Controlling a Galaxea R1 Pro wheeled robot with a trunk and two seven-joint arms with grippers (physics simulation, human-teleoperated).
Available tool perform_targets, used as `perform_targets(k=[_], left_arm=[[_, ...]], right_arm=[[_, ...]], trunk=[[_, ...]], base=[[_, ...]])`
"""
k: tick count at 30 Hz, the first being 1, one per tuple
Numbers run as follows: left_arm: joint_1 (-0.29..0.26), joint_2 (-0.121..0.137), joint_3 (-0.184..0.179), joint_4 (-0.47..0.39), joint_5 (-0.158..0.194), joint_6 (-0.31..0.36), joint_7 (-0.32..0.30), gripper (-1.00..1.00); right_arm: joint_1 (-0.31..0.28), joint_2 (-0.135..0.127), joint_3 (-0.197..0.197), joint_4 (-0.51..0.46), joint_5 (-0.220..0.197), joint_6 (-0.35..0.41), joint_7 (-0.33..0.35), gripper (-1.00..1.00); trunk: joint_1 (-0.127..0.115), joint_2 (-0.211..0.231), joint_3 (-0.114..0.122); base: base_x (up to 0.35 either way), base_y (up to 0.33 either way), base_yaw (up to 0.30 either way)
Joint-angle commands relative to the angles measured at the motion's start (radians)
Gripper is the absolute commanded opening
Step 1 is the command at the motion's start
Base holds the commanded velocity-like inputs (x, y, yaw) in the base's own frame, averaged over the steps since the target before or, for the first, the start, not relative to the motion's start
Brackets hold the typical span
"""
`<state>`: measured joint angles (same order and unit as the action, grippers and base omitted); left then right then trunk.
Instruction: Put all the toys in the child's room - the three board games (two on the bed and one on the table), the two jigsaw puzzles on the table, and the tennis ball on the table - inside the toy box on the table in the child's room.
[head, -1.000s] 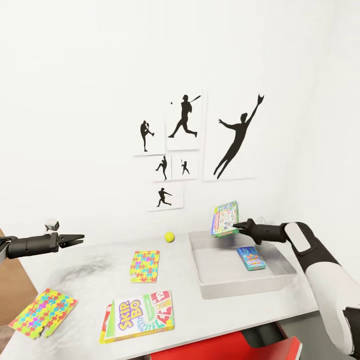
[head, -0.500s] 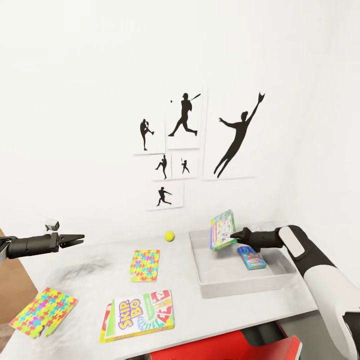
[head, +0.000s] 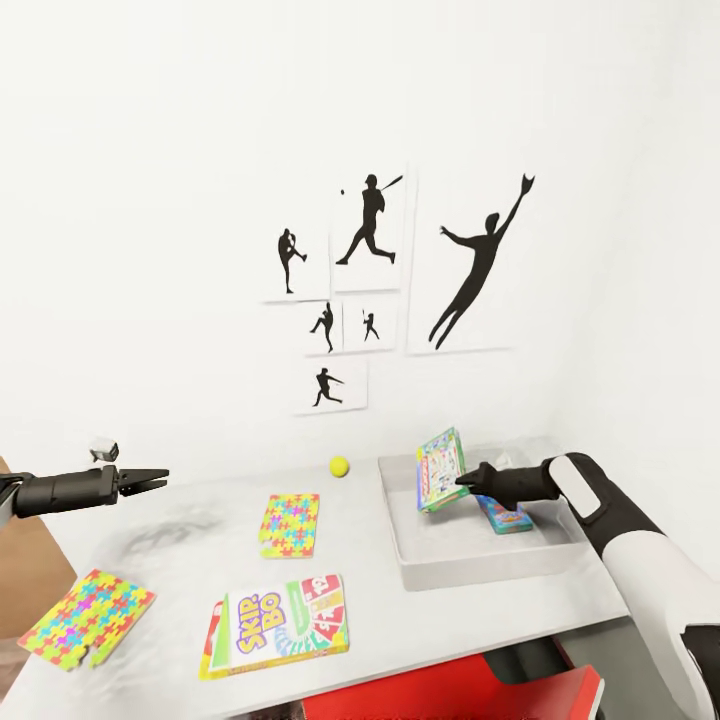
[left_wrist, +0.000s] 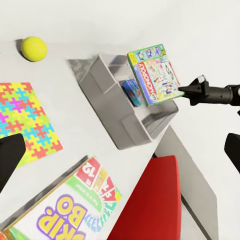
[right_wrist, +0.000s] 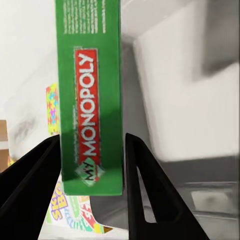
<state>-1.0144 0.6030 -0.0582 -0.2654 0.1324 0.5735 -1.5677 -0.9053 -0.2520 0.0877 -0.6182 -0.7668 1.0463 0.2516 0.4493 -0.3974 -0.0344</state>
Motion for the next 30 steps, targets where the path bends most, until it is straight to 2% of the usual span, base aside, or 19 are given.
perform_targets(k=[1, 7, 18, 30], left_arm=[[-0.001, 0.001, -0.006, 0.0, 0.006, 0.01, -0.003, 1.0], [-0.001, 0.002, -0.006, 0.0, 0.006, 0.01, -0.003, 1.0], [-0.001, 0.002, -0.006, 0.0, 0.006, 0.01, -0.003, 1.0], [-0.001, 0.003, -0.006, 0.0, 0.006, 0.009, -0.003, 1.0]], right_arm=[[-0.001, 0.0, 0.016, 0.0, 0.007, 0.001, 0.009, -1.0], [-0.001, 0.005, 0.053, 0.008, 0.007, 0.001, 0.006, -1.0], [-0.001, 0.008, 0.076, 0.015, 0.009, 0.001, 0.006, -1.0], [-0.005, 0.008, 0.082, 0.017, 0.009, 0.001, 0.003, -1.0]], trunk=[[0.001, -0.003, -0.004], [0.001, -0.003, -0.014], [0.001, -0.003, -0.032], [0.001, -0.003, -0.051]], base=[[0.0, 0.0, 0.0], [0.0, 0.0, 0.0], [0.0, 0.0, 0.0], [0.0, 0.0, 0.0]])
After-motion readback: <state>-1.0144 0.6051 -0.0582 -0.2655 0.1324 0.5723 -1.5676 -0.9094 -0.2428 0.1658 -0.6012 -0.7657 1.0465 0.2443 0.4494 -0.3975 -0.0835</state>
